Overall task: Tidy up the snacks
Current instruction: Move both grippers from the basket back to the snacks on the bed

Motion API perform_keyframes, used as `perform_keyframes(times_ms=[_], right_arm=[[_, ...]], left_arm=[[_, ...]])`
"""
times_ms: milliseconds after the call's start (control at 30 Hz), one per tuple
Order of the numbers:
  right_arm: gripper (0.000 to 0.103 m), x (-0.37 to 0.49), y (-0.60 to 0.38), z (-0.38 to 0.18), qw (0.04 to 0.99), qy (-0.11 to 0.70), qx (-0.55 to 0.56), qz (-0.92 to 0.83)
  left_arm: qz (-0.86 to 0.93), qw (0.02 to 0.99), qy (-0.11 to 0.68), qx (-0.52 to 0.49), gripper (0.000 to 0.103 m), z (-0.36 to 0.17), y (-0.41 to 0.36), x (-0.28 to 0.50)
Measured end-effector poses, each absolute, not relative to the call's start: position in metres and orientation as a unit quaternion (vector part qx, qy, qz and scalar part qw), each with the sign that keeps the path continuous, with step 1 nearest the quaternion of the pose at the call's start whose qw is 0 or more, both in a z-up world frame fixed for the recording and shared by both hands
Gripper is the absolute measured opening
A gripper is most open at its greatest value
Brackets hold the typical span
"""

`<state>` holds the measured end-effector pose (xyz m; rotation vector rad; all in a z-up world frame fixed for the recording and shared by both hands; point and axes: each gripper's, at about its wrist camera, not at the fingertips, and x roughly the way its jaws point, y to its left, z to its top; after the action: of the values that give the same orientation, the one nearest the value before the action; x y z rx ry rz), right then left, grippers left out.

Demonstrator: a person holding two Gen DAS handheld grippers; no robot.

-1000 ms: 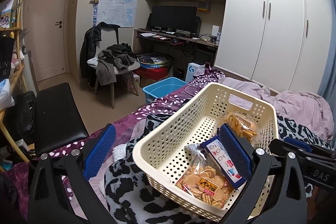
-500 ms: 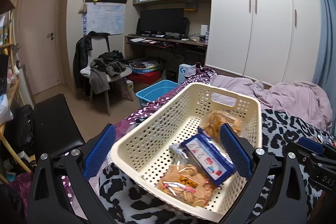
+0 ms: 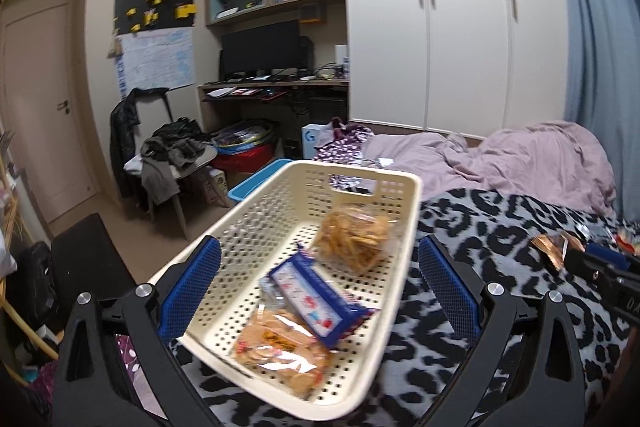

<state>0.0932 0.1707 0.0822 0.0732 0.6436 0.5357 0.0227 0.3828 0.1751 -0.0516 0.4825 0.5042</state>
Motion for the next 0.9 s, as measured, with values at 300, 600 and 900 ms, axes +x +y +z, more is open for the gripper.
perform_keyframes(times_ms=[300, 600, 900], right_arm=[[0.058, 0.098, 0.099, 0.072, 0.924, 0.316, 0.067, 0.205], [0.063, 0.094, 0.043, 0.058, 0.928, 0.32, 0.096, 0.162], [0.063, 0.09, 0.001, 0.048, 0.929, 0.321, 0.125, 0.139]], left_arm=[[0.175, 0.949, 0.263, -0.008, 0.1, 0.169, 0.333, 0.052], [0.082, 0.95, 0.303, 0.006, 0.1, 0.155, 0.281, 0.1], [0.002, 0.935, 0.352, 0.034, 0.1, 0.137, 0.233, 0.153]])
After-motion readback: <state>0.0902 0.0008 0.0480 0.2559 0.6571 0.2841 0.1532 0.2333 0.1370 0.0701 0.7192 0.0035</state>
